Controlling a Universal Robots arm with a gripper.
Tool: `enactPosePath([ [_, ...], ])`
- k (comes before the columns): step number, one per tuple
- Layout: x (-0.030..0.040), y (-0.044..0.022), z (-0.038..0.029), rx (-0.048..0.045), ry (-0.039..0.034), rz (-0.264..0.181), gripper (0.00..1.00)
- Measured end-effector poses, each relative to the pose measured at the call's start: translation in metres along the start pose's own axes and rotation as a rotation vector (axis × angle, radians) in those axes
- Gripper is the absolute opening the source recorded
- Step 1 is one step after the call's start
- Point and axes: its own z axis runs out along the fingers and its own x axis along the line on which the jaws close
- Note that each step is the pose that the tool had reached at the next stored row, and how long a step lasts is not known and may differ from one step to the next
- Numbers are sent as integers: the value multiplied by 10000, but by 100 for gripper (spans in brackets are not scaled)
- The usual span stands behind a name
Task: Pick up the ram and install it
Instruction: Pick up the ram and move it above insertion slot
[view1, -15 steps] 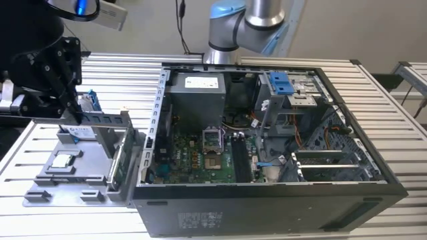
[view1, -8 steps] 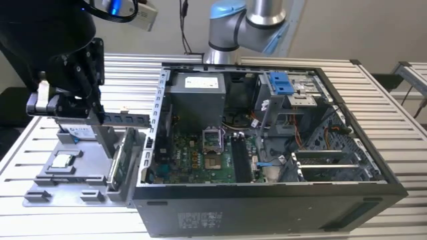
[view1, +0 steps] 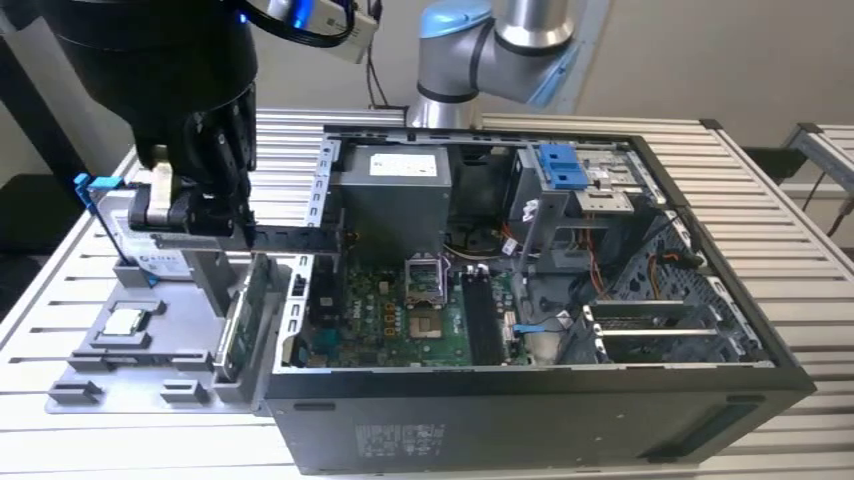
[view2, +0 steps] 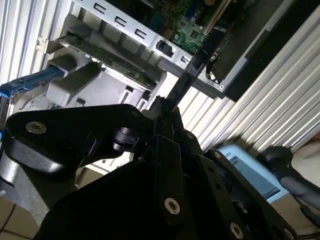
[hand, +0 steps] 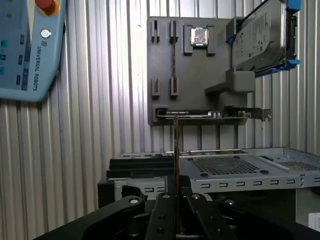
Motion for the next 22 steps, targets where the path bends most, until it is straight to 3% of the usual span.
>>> enactPosePath([
  [10, -15, -351, -5, -17, 6, -209, 15],
  [22, -30, -714, -11, -37, 13, -453, 15],
])
